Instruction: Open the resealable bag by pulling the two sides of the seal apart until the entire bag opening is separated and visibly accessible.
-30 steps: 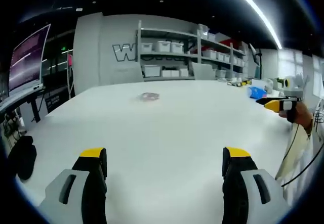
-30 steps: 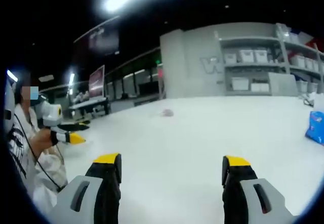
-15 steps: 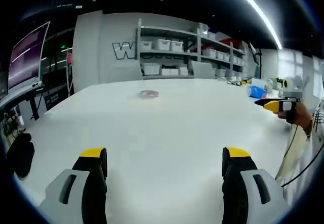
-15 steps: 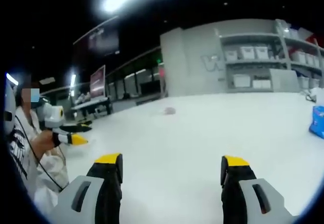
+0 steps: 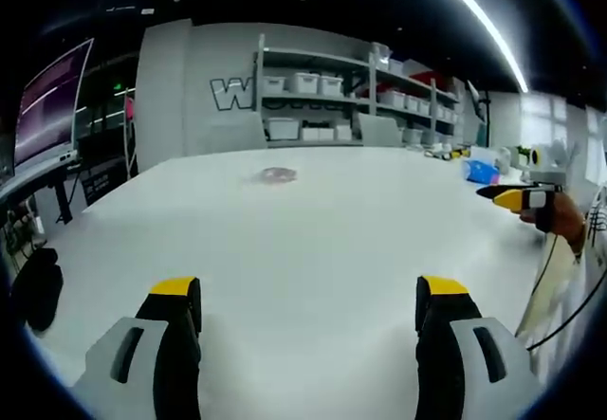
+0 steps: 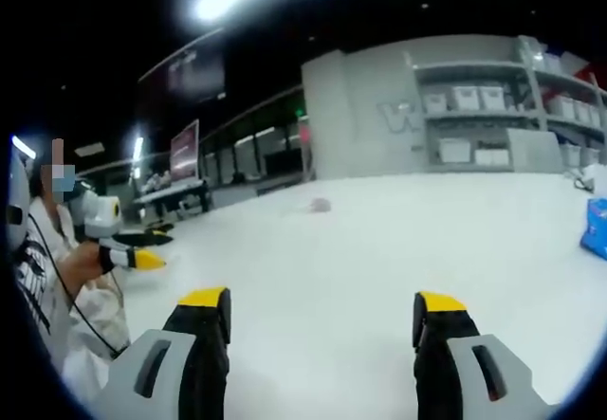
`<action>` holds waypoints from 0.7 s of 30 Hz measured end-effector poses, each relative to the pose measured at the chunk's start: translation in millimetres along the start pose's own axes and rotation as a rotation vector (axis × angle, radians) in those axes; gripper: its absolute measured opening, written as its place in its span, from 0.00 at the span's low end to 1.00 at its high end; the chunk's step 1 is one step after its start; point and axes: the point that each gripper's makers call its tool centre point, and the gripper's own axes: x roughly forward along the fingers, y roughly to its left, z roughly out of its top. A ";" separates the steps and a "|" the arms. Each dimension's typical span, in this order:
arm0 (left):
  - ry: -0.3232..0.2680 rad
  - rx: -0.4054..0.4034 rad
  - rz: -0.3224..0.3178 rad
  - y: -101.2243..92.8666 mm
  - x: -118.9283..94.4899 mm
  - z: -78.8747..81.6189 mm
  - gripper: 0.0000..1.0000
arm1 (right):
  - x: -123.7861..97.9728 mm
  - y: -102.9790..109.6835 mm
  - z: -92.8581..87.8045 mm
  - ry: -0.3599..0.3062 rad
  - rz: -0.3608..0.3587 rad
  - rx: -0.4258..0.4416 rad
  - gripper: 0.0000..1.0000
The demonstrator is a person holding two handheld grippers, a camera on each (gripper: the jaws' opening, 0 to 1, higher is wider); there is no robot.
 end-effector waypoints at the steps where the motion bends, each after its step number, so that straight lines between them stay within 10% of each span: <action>1: -0.001 0.000 -0.001 -0.2 0.3 0.3 0.93 | 0.6 0.8 0.3 0.000 0.002 -0.001 0.79; 21: -0.017 0.020 -0.017 -8.4 -0.6 11.8 0.92 | -2.6 7.1 17.4 -0.038 0.016 -0.039 0.79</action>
